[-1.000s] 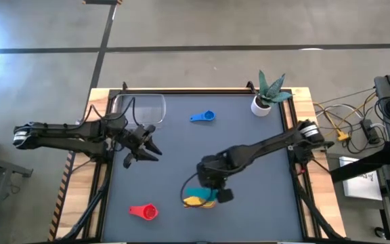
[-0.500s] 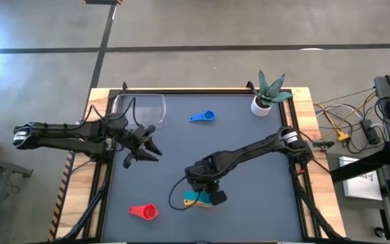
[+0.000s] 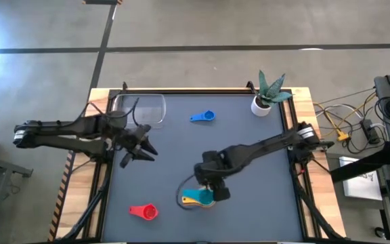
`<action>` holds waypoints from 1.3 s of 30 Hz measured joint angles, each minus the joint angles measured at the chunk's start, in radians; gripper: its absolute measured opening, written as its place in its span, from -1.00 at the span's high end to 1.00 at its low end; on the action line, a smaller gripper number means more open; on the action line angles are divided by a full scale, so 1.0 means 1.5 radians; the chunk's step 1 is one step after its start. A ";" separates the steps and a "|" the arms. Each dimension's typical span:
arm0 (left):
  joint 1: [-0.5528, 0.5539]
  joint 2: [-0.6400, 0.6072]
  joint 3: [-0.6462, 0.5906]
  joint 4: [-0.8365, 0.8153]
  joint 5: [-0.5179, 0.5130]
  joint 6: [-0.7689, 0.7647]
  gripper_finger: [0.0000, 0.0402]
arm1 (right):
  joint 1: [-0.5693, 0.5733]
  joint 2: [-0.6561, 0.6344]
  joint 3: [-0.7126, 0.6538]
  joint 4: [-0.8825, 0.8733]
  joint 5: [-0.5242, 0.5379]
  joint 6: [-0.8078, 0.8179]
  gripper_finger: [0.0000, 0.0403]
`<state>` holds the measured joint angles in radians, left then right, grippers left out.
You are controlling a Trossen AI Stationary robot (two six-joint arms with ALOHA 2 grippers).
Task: Nest measuring cups in basket
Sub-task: Stack the red measuring cup on top of the light blue measuring cup
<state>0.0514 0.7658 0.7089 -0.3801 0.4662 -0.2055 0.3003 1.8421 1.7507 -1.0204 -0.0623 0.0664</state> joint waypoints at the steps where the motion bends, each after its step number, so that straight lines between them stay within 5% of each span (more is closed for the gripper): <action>1: -0.012 0.003 0.019 -0.040 -0.020 0.004 0.43 | 0.013 -0.015 -0.005 0.000 0.021 0.007 0.30; 6: -0.102 0.020 0.091 -0.224 -0.138 -0.010 0.43 | 0.082 -0.081 -0.054 0.041 0.145 0.033 0.38; 13: -0.247 0.037 0.083 -0.260 -0.220 -0.109 0.43 | 0.145 -0.157 -0.171 0.176 0.235 0.064 0.45; 28: -0.435 0.118 0.018 -0.284 -0.321 -0.241 0.43 | 0.164 -0.264 -0.439 0.516 0.271 0.071 0.51; 39: -0.502 0.199 0.019 -0.288 -0.324 -0.287 0.43 | 0.174 -0.268 -0.550 0.694 0.270 0.043 0.55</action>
<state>-0.7020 1.0644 0.7372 -0.8113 -0.0193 -0.6353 0.5606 1.4395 0.9262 0.0200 0.3431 0.1305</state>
